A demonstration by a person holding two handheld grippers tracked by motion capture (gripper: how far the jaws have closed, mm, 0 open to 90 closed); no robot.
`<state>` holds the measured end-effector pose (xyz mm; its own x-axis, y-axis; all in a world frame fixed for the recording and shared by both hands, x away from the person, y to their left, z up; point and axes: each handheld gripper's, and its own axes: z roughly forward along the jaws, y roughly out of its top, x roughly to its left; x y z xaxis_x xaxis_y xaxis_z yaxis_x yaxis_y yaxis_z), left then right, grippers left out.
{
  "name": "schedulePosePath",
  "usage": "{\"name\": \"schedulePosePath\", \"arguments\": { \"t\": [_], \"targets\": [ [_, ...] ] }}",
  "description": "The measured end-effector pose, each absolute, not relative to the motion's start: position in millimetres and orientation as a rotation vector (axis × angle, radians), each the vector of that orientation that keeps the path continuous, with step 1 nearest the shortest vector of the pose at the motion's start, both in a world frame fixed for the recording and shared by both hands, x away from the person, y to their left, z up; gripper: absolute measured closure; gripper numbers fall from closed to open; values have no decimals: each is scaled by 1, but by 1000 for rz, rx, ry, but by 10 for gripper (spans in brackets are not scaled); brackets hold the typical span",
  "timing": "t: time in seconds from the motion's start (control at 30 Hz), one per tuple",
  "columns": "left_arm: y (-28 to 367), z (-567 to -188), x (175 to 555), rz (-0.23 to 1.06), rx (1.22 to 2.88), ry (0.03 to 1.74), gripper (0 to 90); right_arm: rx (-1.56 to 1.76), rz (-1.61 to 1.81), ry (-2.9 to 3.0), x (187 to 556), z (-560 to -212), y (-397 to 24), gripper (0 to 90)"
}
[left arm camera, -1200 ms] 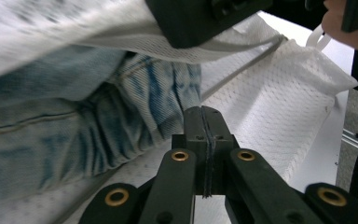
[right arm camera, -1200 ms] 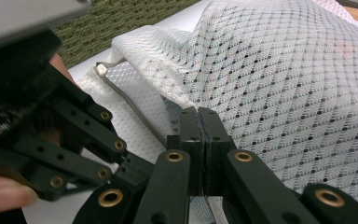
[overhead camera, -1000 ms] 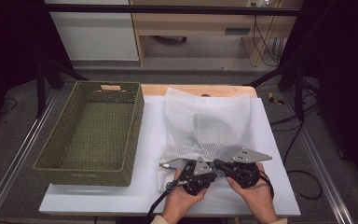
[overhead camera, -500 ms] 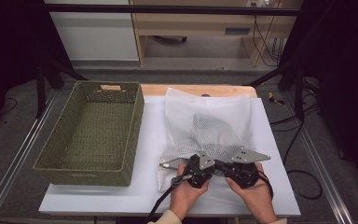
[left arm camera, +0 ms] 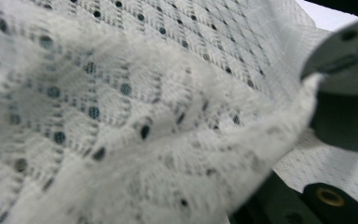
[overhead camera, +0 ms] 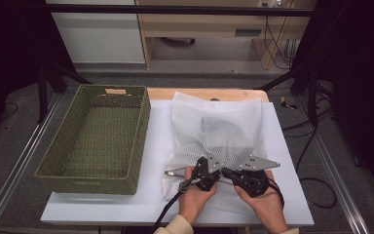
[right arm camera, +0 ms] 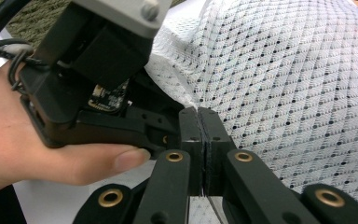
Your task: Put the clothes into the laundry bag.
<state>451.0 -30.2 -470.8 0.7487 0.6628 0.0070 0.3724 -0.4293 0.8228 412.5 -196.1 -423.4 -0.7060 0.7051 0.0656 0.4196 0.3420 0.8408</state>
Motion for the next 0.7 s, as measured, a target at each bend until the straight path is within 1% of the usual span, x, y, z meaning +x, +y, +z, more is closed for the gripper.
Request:
{"name": "schedulePosePath", "arguments": {
  "t": [0.4, 0.7],
  "targets": [
    [-29, -471, 462, 428, 2046, 808, 900, 1002, 1302, 2304, 412, -424, -195, 896],
    [-25, -467, 453, 390, 2027, 805, 900, 1006, 1303, 2302, 413, -425, -196, 896]
  ]
}}
